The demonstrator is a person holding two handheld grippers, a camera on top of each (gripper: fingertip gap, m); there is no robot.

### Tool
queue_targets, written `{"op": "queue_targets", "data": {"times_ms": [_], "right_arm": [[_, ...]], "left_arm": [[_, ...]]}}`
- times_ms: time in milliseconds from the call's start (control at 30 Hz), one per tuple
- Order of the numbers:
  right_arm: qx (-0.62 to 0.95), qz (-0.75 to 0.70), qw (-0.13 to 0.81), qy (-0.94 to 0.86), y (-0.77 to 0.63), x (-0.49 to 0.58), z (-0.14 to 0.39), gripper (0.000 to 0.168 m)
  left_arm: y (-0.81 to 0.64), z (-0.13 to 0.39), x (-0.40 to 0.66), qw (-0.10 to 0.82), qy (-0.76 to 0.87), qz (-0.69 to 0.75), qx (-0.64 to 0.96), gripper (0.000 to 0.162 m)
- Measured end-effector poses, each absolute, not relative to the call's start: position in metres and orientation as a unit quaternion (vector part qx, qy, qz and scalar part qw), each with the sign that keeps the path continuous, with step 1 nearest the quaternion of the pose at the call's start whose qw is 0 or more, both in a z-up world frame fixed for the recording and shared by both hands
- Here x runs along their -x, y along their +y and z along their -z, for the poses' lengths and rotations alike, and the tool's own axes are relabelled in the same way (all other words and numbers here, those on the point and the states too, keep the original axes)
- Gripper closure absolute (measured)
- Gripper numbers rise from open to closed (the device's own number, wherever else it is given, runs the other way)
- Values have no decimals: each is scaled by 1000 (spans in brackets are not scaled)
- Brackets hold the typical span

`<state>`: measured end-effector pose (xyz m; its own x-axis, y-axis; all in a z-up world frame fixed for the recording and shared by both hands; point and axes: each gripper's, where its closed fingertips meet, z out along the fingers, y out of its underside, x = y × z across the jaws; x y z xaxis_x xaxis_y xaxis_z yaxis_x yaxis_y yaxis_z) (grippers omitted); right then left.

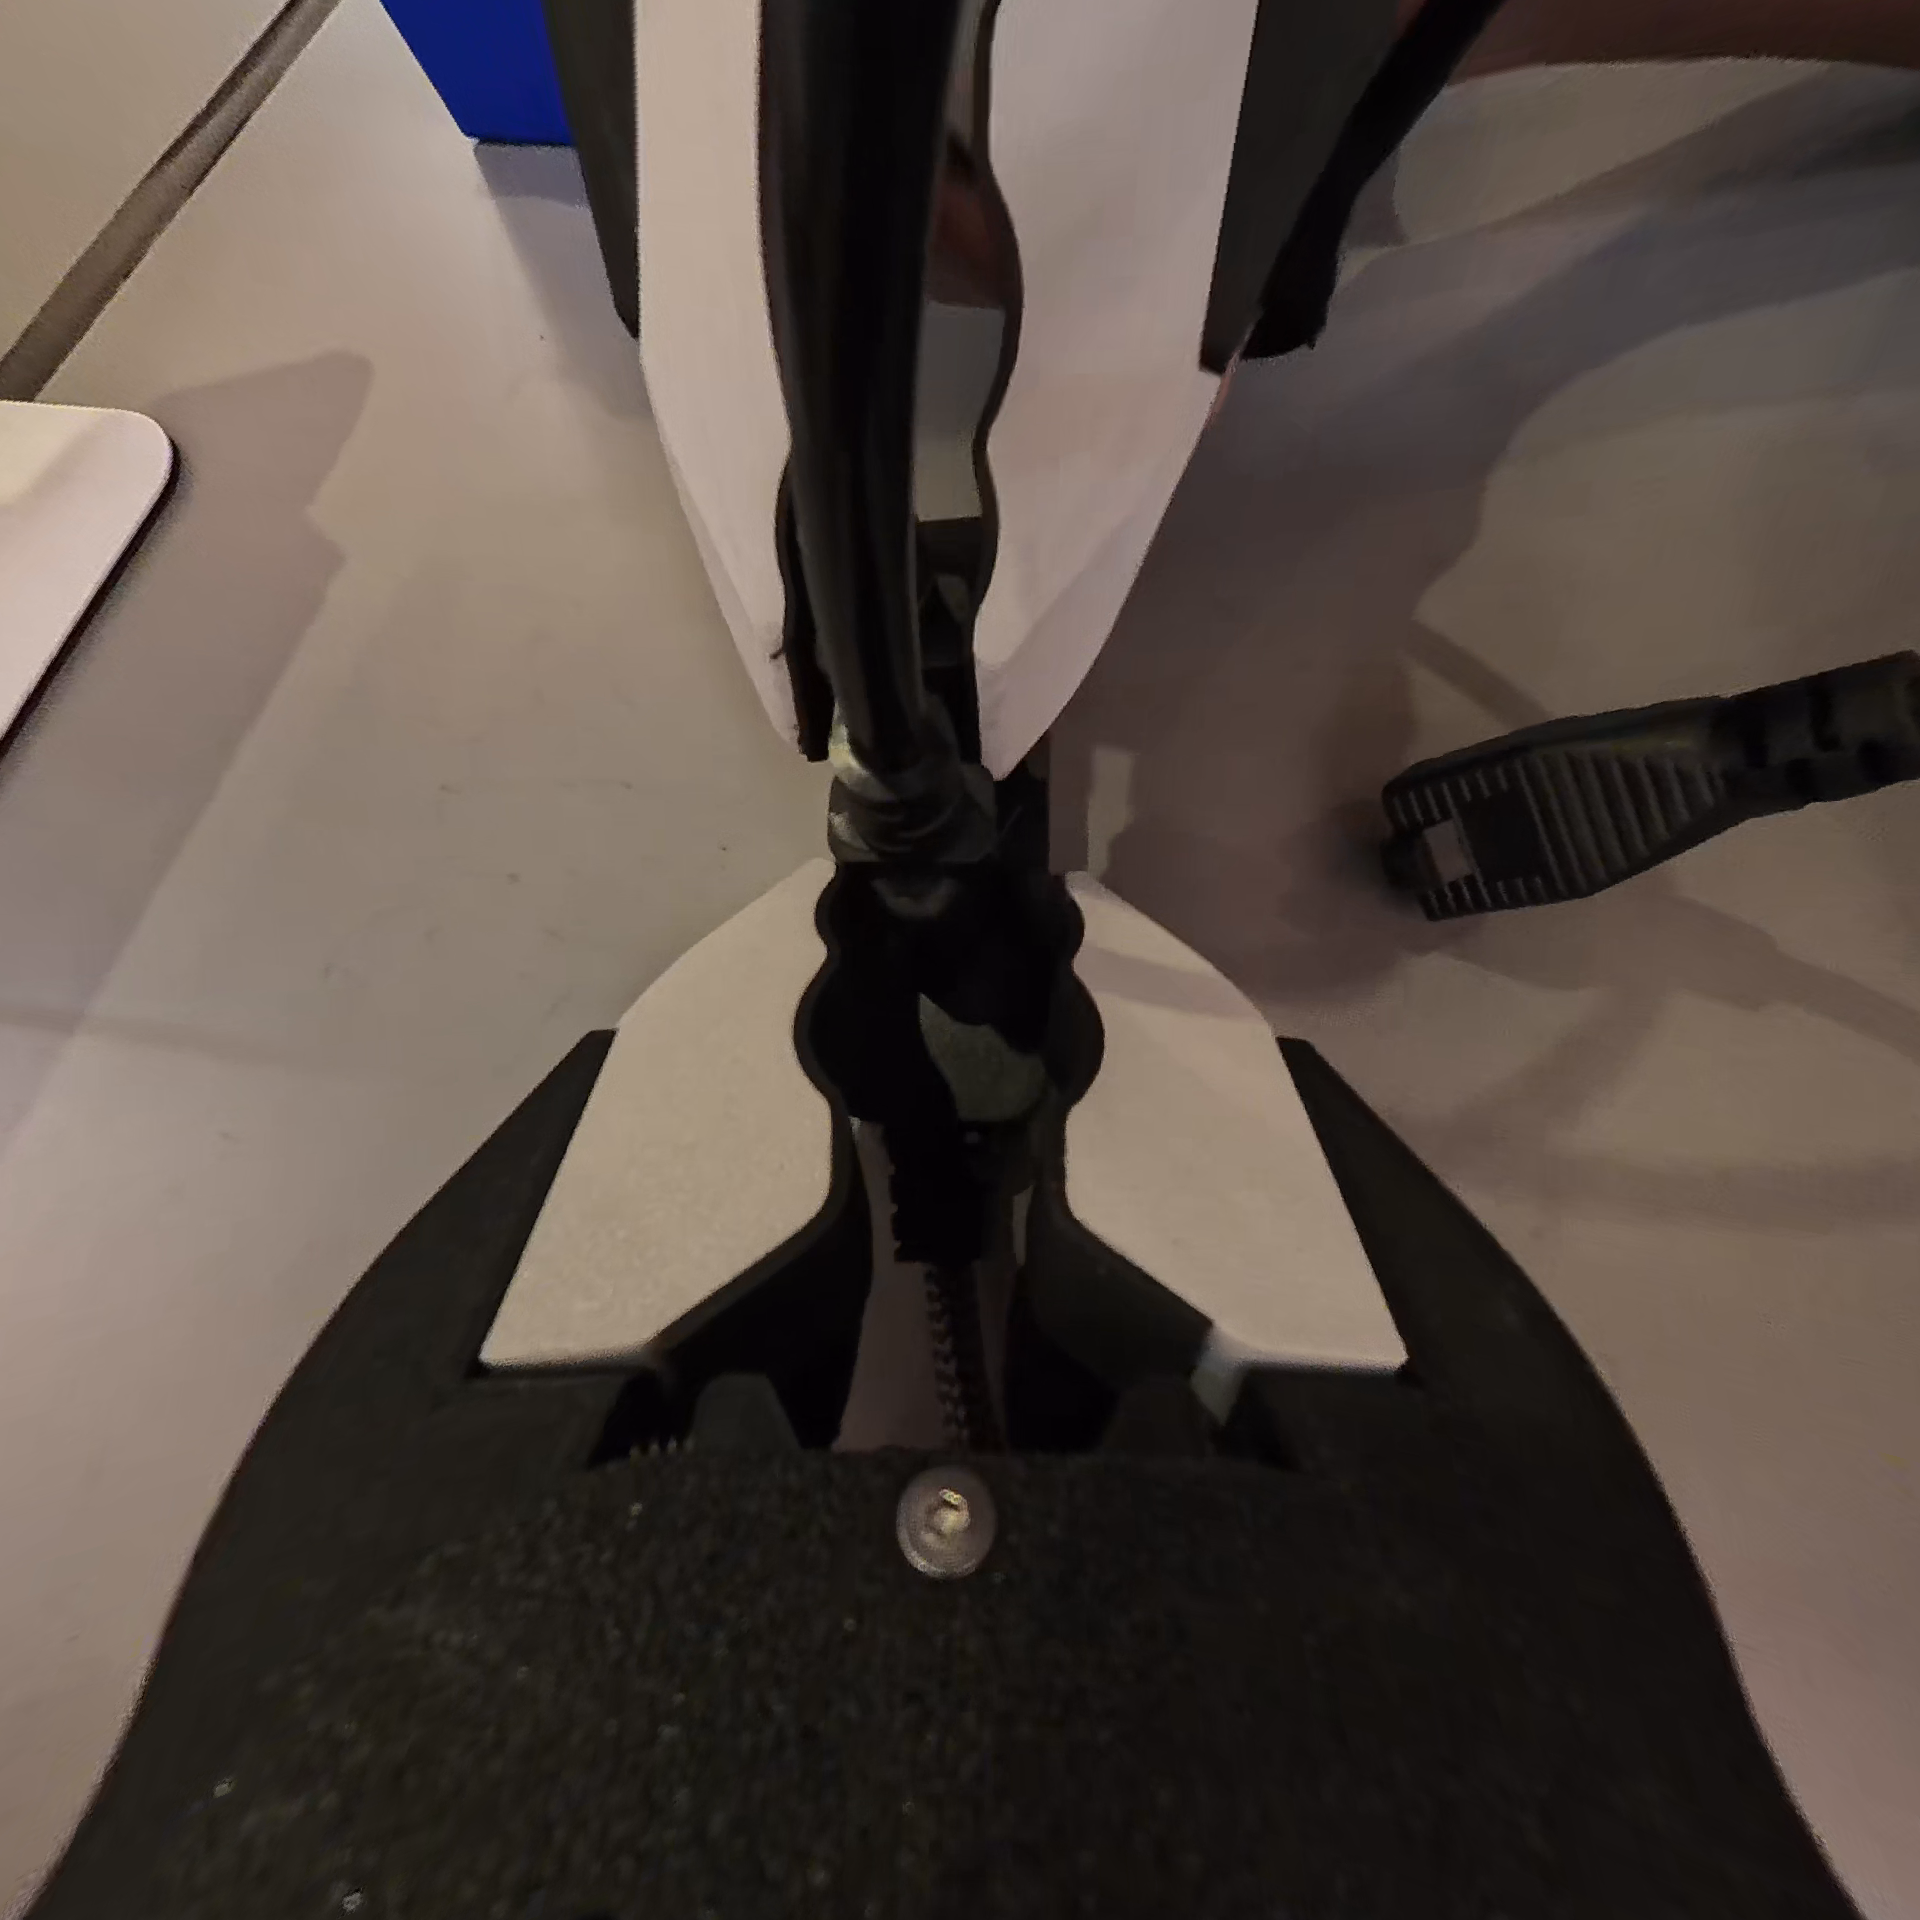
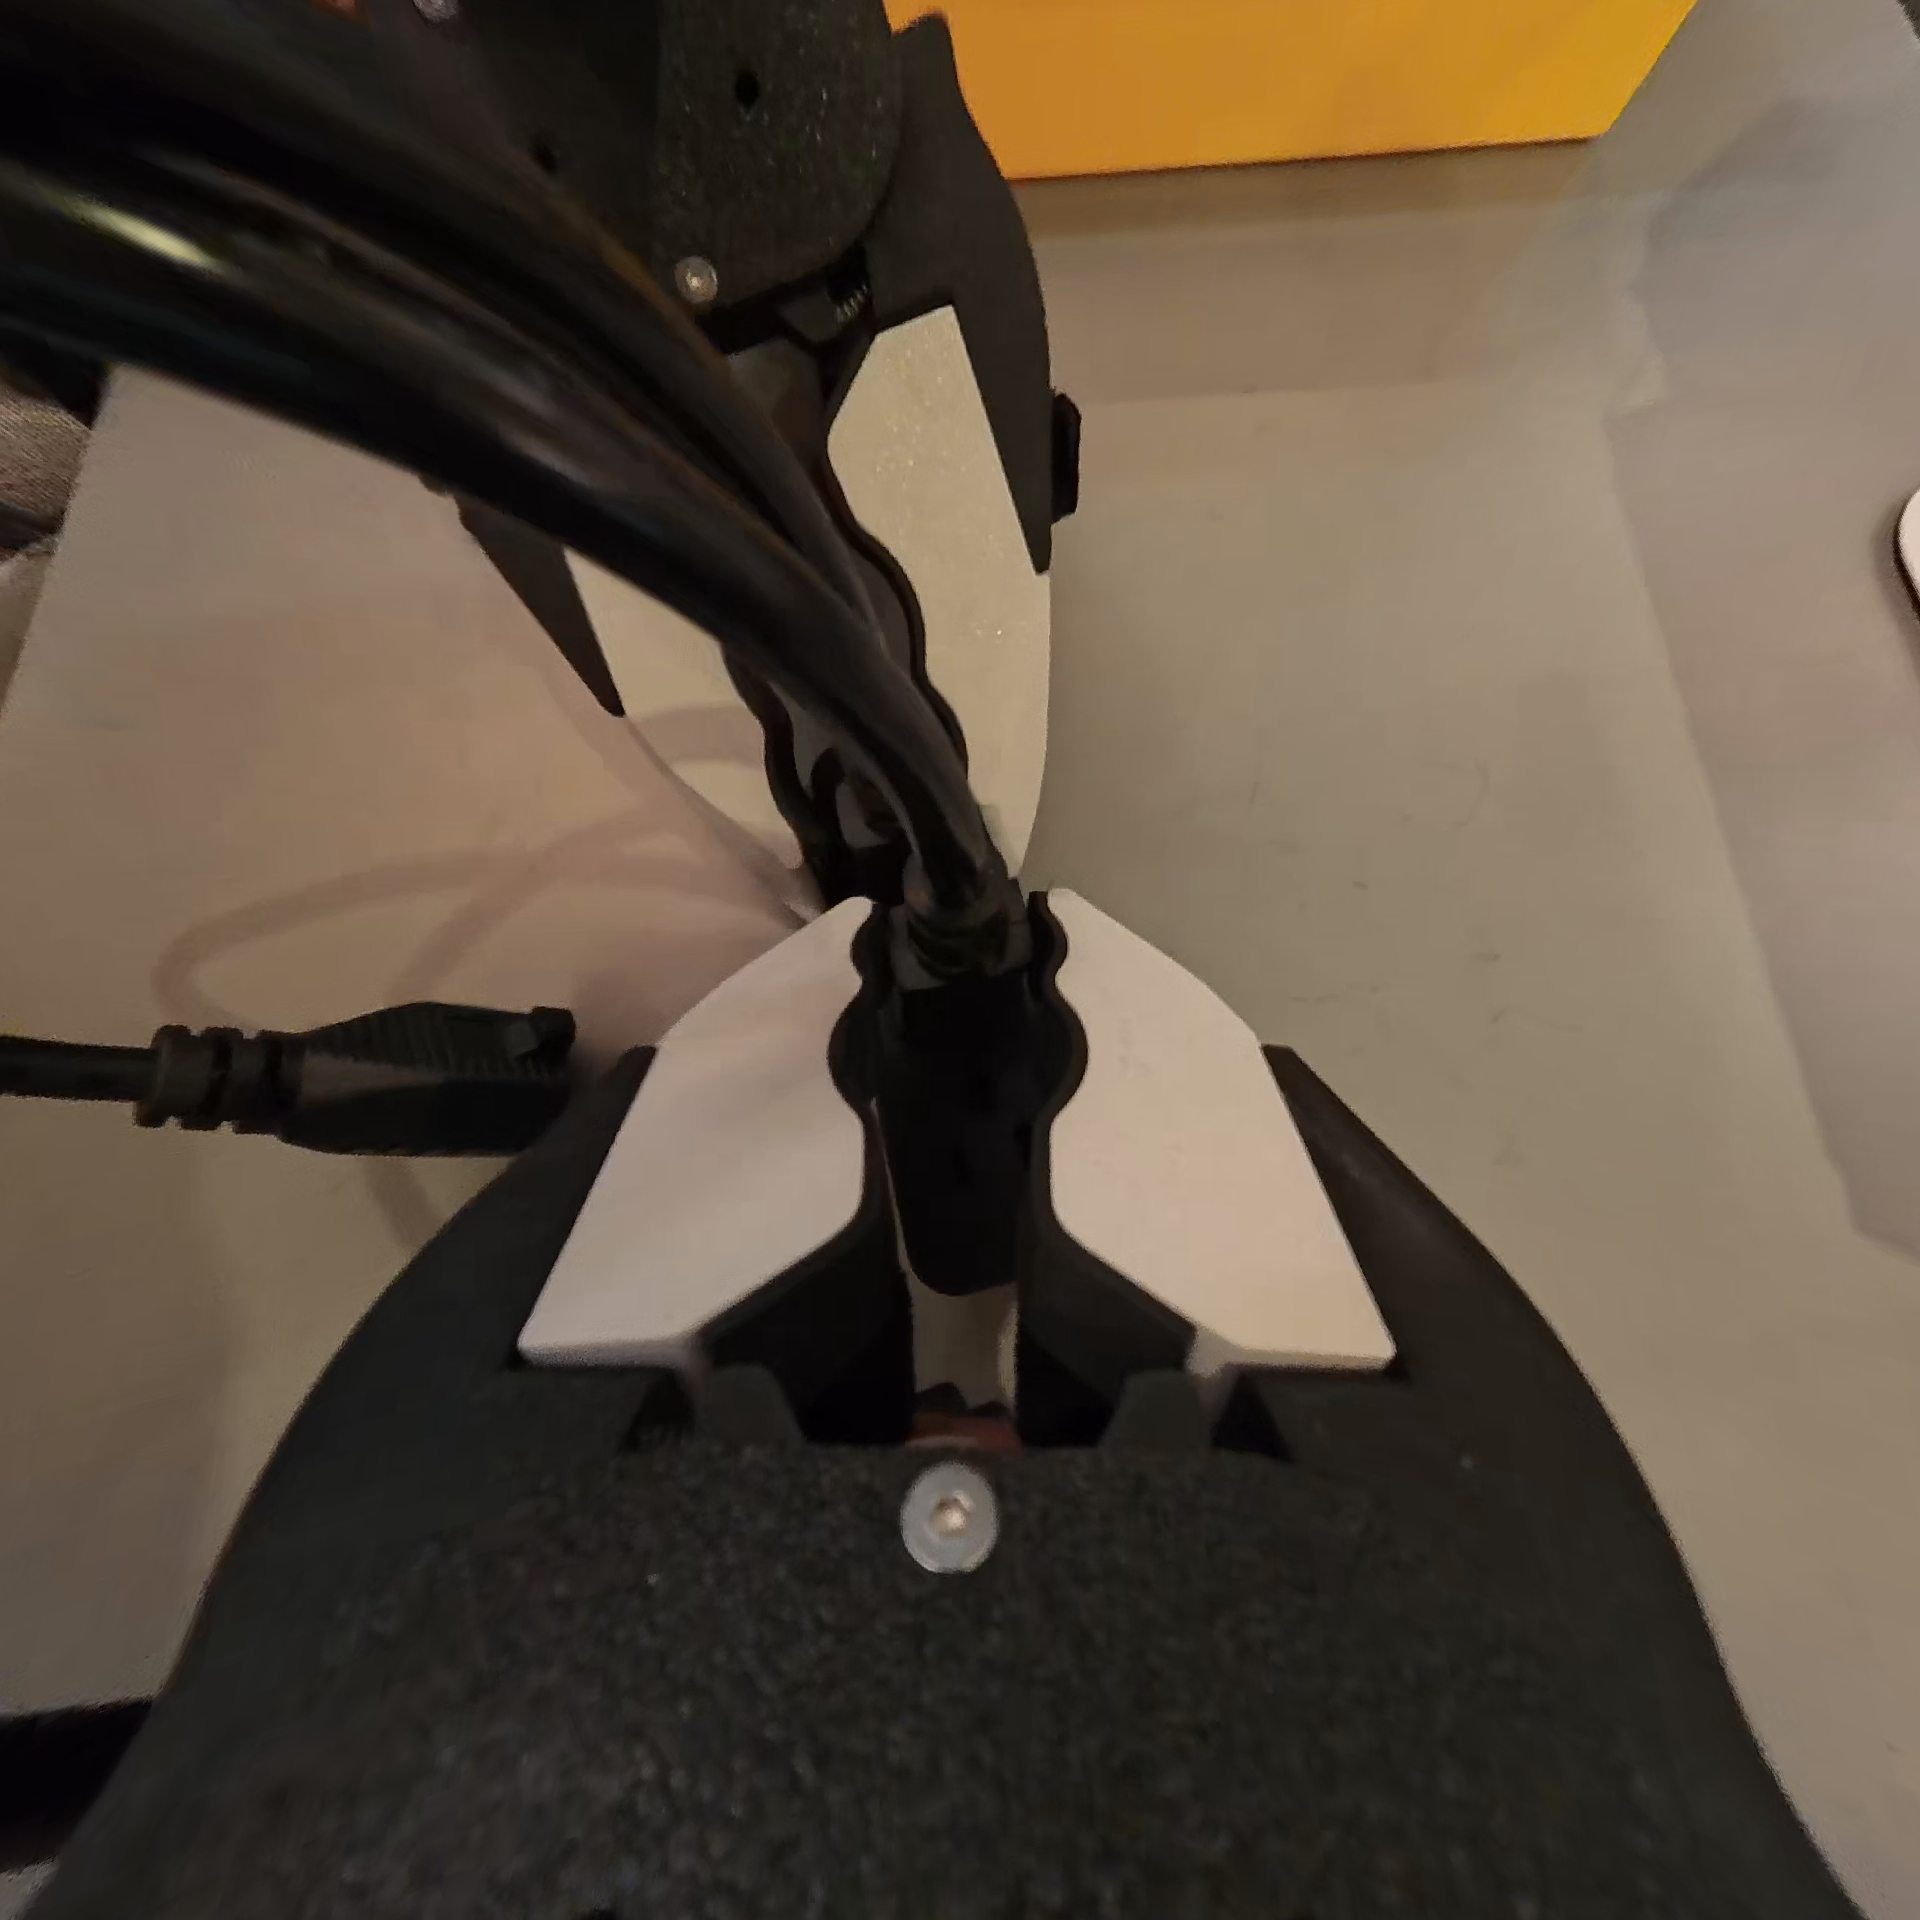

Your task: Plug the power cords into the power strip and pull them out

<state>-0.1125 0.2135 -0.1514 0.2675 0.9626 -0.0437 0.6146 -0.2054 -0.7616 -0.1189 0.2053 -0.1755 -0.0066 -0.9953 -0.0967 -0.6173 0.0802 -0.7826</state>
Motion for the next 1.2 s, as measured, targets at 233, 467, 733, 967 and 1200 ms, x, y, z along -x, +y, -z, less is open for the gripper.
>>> {"op": "queue_targets", "data": {"times_ms": [233, 467, 733, 967, 1200], "right_arm": [[724, -302, 328, -526, 213, 114, 145, 146], [731, -317, 321, -511, 213, 112, 148, 144], [786, -287, 263, -479, 205, 102, 156, 133], [775, -214, 368, -466, 212, 83, 106, 123], [669, -204, 549, -458, 157, 90, -25, 127]], "left_arm": [[203, 174, 119, 338, 652, 287, 616, 125], [203, 175, 118, 341, 656, 279, 613, 126], [199, 169, 119, 405, 692, 233, 551, 128], [191, 100, 131, 539, 632, 261, 493, 129], [118, 12, 153, 602, 588, 329, 428, 134]]}}
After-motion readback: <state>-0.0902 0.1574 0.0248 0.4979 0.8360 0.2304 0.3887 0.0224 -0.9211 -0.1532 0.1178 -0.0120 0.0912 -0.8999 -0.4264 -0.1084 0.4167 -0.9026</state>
